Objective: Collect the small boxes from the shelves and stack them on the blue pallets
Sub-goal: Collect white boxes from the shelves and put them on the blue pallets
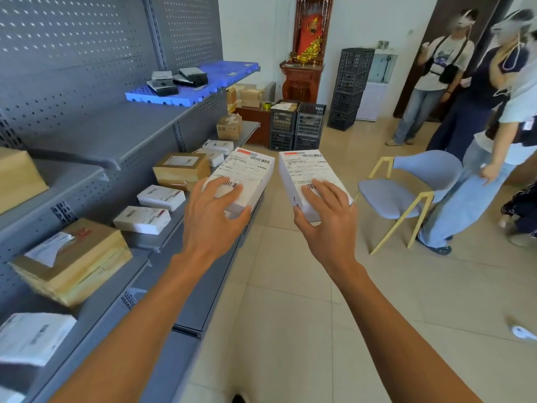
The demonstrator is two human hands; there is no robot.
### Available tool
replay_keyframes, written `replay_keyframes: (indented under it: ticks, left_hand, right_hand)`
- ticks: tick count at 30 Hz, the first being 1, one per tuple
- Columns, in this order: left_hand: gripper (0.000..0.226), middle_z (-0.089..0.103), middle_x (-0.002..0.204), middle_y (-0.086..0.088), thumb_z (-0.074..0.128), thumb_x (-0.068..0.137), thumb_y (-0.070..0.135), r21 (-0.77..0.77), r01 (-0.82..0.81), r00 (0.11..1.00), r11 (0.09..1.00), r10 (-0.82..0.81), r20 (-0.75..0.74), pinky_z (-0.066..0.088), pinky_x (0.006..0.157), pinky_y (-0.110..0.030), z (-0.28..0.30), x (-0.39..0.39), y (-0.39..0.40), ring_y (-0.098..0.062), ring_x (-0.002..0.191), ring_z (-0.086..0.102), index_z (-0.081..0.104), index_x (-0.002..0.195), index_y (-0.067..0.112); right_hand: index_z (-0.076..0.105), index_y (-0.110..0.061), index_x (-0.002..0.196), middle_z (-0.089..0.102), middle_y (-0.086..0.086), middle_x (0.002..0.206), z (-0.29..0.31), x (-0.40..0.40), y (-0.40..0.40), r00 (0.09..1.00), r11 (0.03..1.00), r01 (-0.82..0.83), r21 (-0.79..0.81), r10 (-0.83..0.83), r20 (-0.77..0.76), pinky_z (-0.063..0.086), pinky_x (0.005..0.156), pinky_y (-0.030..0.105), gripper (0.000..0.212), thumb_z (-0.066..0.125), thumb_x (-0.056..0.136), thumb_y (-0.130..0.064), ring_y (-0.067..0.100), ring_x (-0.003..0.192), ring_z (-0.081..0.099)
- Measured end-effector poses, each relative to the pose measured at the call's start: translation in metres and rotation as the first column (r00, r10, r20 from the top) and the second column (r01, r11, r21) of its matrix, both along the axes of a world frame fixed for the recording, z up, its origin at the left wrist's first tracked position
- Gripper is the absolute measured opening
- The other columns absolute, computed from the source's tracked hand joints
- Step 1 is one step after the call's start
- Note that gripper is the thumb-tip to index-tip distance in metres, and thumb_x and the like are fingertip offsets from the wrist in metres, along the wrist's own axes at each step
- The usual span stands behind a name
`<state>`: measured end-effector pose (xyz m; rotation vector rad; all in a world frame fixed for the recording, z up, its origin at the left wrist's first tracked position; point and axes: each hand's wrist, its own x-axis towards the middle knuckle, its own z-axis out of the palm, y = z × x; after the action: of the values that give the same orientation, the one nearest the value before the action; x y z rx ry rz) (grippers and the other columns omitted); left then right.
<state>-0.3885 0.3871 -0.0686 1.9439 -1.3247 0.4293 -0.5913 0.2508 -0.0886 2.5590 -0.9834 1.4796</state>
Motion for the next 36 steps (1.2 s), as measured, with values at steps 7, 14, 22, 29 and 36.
replay_keyframes:
  ticks: [7, 14, 22, 29, 36]
  left_hand:
    - [0.05, 0.054, 0.142, -0.002, 0.076, 0.084, 0.042, 0.011, 0.015, 0.999, 1.0, -0.015, -0.033, 0.05, 0.096, -0.056, -0.001, 0.102, -0.093, -0.031, 0.136, 0.039, 0.068, 0.128, 0.019]
    - [0.051, 0.055, 0.141, -0.002, 0.073, 0.085, 0.044, -0.006, 0.065, 0.998, 0.998, -0.065, -0.017, 0.051, 0.095, -0.054, 0.019, 0.165, -0.18, -0.031, 0.133, 0.041, 0.067, 0.129, 0.018]
    - [0.051, 0.056, 0.14, -0.001, 0.07, 0.084, 0.045, -0.021, 0.079, 0.997, 0.997, -0.079, -0.002, 0.05, 0.096, -0.051, 0.016, 0.22, -0.293, -0.03, 0.132, 0.041, 0.069, 0.127, 0.019]
    - [0.049, 0.058, 0.138, -0.004, 0.073, 0.083, 0.04, -0.057, 0.049, 0.998, 0.997, -0.048, 0.031, 0.046, 0.099, -0.045, 0.021, 0.255, -0.424, -0.029, 0.13, 0.042, 0.069, 0.126, 0.016]
    - [0.052, 0.057, 0.139, -0.001, 0.068, 0.084, 0.046, -0.037, -0.03, 0.999, 0.999, 0.031, 0.037, 0.047, 0.099, -0.046, 0.037, 0.293, -0.536, -0.029, 0.131, 0.041, 0.069, 0.127, 0.018]
  right_hand:
    - [0.067, -0.02, 0.126, 0.059, 0.002, 0.14, 0.002, 0.092, -0.088, 0.999, 1.0, 0.026, 0.0, -0.026, -0.033, 0.045, 0.095, 0.052, 0.041, 0.066, 0.09, -0.04, 0.024, 0.133, 0.048]
    - [0.066, -0.02, 0.127, 0.058, 0.001, 0.14, 0.016, 0.155, -0.165, 0.997, 0.998, 0.07, 0.009, -0.069, -0.039, 0.044, 0.097, 0.052, 0.042, 0.067, 0.09, -0.04, 0.024, 0.133, 0.048]
    - [0.067, -0.02, 0.127, 0.059, 0.0, 0.14, 0.012, 0.202, -0.274, 0.995, 0.995, 0.098, 0.006, -0.098, -0.026, 0.044, 0.097, 0.05, 0.041, 0.069, 0.089, -0.038, 0.024, 0.133, 0.048]
    - [0.066, -0.02, 0.127, 0.058, 0.0, 0.14, 0.005, 0.245, -0.416, 0.999, 0.999, 0.051, -0.006, -0.05, 0.017, 0.045, 0.096, 0.051, 0.041, 0.066, 0.091, -0.041, 0.024, 0.133, 0.048]
    - [0.066, -0.022, 0.127, 0.058, 0.0, 0.141, 0.022, 0.293, -0.543, 1.0, 1.0, -0.014, -0.015, 0.014, 0.019, 0.044, 0.095, 0.052, 0.041, 0.068, 0.09, -0.039, 0.024, 0.133, 0.048]
